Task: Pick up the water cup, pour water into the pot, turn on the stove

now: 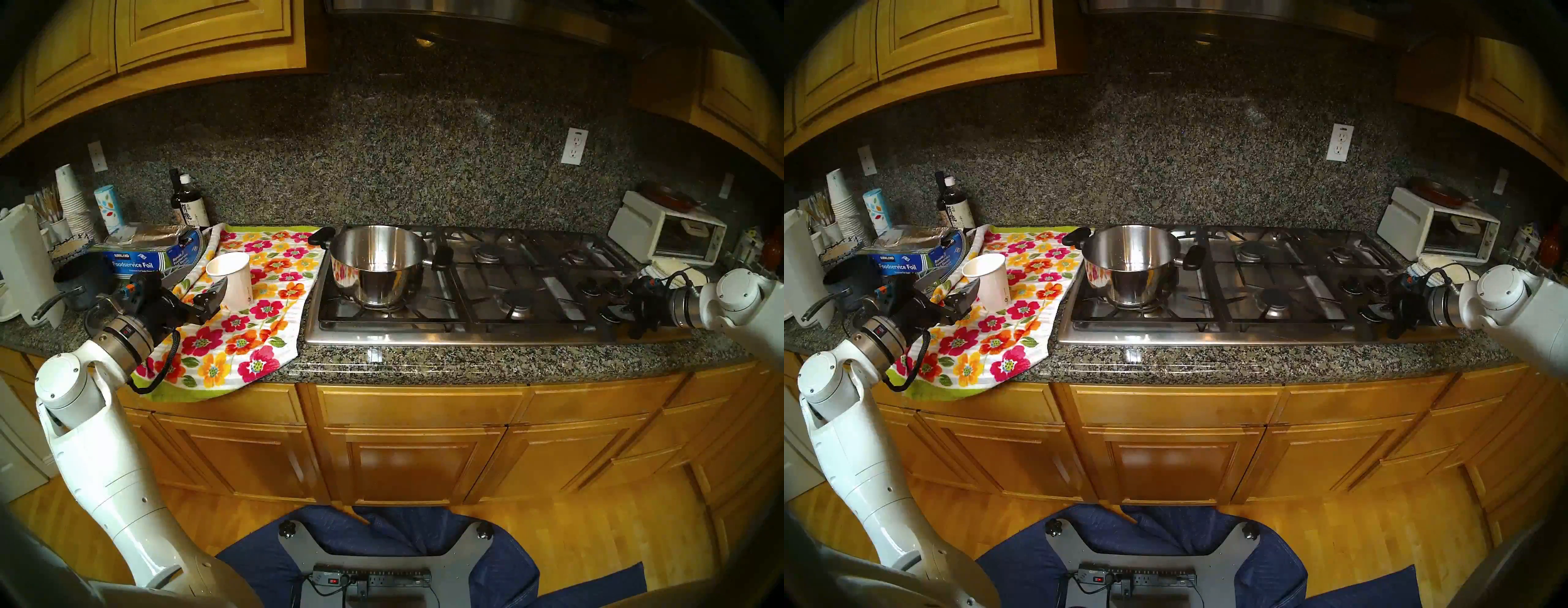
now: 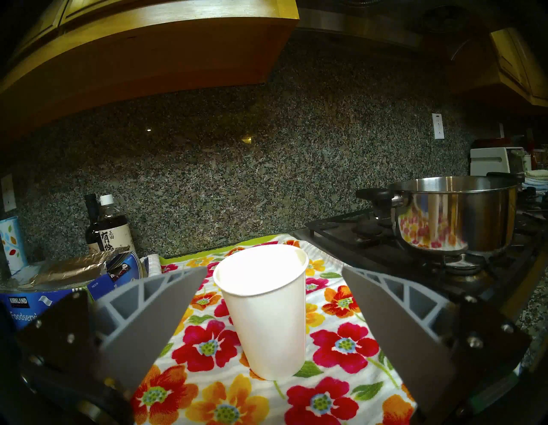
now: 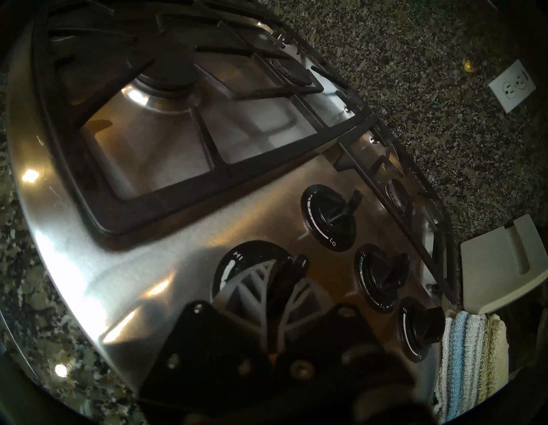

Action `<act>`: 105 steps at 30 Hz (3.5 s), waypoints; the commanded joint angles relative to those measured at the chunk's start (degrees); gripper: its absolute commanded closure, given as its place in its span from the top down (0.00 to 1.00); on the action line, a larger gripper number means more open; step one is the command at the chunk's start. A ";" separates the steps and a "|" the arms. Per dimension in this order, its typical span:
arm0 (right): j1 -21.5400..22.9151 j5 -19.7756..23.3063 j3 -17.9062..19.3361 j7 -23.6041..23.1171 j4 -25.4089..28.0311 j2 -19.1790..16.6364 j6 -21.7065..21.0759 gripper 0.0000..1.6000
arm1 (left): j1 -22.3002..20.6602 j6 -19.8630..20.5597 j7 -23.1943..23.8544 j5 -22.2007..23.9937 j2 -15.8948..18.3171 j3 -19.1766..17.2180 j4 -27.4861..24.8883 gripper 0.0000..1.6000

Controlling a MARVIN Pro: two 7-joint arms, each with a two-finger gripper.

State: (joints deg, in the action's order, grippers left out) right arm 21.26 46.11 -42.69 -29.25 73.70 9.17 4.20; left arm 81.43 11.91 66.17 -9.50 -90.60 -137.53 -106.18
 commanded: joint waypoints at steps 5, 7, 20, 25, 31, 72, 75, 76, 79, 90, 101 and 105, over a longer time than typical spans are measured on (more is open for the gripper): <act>-0.65 -2.00 0.02 -2.80 2.80 3.68 7.33 0.00 | -1.46 -0.14 0.05 0.89 0.28 0.14 -1.41 1.00; -0.81 -2.32 0.00 -2.74 2.53 3.85 8.04 0.00 | -1.46 -0.14 0.05 0.89 0.28 0.15 -1.41 1.00; -1.88 -4.09 -0.03 -2.77 0.49 4.73 11.98 0.00 | -1.46 -0.14 0.05 0.90 0.28 0.14 -1.42 1.00; -2.25 -4.96 0.03 -2.81 -0.87 5.31 13.82 0.00 | -1.46 -0.14 0.05 0.91 0.28 0.14 -1.42 1.00; -2.45 -6.31 0.17 -3.01 -2.40 5.92 16.23 0.00 | -1.46 -0.14 0.05 0.91 0.28 0.14 -1.42 1.00; -6.81 -11.27 0.24 -1.36 -12.33 9.94 30.57 0.00 | -1.49 -0.12 0.07 0.98 0.25 0.12 -1.46 1.00; -7.11 -11.59 0.23 -1.38 -13.01 10.21 31.41 0.00 | -1.49 -0.12 0.07 0.99 0.25 0.12 -1.46 1.00; -7.17 -11.63 0.23 -1.40 -13.16 10.24 31.62 0.00 | -1.49 -0.12 0.07 0.99 0.25 0.12 -1.46 1.00; -7.33 -12.00 0.20 -1.45 -13.62 10.26 32.44 0.00 | -1.50 -0.12 0.07 1.00 0.24 0.11 -1.46 1.00; -7.57 -9.87 0.19 -3.26 -12.79 9.91 28.96 0.00 | -1.50 -0.12 0.07 1.01 0.24 0.11 -1.47 1.00; -6.27 3.51 3.01 -7.17 -7.58 9.24 17.32 0.00 | -1.34 -0.18 0.01 0.66 0.35 0.20 -1.28 1.00; -5.73 6.68 3.76 -8.52 -6.72 9.00 14.05 0.00 | -1.32 -0.21 0.00 0.63 0.38 0.22 -1.24 1.00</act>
State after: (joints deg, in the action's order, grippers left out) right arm 14.37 47.65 -40.88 -35.14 60.91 14.86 21.63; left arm 81.45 11.87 66.15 -9.56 -90.59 -137.48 -106.15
